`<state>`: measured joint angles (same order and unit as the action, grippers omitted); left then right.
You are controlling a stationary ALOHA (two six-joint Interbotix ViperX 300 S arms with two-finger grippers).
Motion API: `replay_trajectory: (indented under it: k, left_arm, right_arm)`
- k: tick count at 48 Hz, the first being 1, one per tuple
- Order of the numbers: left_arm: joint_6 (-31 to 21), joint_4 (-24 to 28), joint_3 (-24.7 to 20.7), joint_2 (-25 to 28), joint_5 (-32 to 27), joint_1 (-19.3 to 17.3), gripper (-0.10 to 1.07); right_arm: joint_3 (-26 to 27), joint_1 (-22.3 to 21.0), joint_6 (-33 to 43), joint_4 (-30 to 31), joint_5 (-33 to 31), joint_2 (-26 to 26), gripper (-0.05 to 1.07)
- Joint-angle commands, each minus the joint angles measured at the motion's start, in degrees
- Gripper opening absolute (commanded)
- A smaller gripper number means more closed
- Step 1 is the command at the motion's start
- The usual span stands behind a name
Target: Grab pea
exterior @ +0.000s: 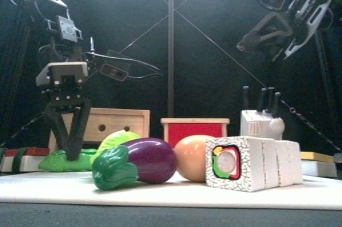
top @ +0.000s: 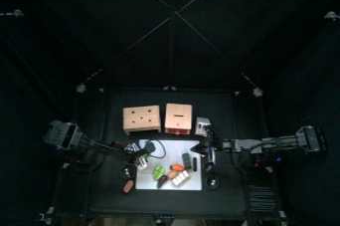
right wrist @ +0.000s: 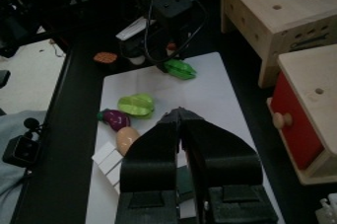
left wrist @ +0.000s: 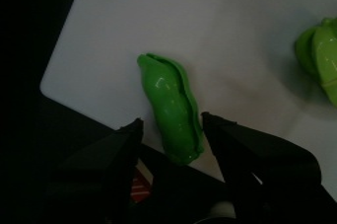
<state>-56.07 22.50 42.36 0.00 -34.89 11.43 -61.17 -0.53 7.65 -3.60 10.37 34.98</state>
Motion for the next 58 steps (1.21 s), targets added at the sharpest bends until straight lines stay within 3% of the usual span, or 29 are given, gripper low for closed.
replay_trajectory:
  k: [1,22,35,39,58]
  left_arm:
    - [-0.1,-0.1,-1.3,0.4,0.4,-0.2,0.87]
    - [0.4,-2.5,-1.9,3.6,1.7,-0.9,0.84]
    - [0.9,-2.3,-1.8,3.2,1.7,-1.1,0.62]
    - [1.0,-1.8,-1.8,2.7,1.2,-1.1,0.57]
    - [0.6,0.5,-1.0,-4.1,0.1,-1.1,0.57]
  right_arm:
    - [1.1,0.1,0.1,-0.1,0.3,0.2,0.03]
    - [0.9,0.2,0.1,-0.4,0.2,0.2,0.03]
    - [0.9,0.2,0.1,-0.5,0.3,0.2,0.03]
    - [0.9,0.3,0.1,-0.5,0.3,0.2,0.03]
    - [1.4,-0.4,0.0,0.3,-2.3,0.2,0.03]
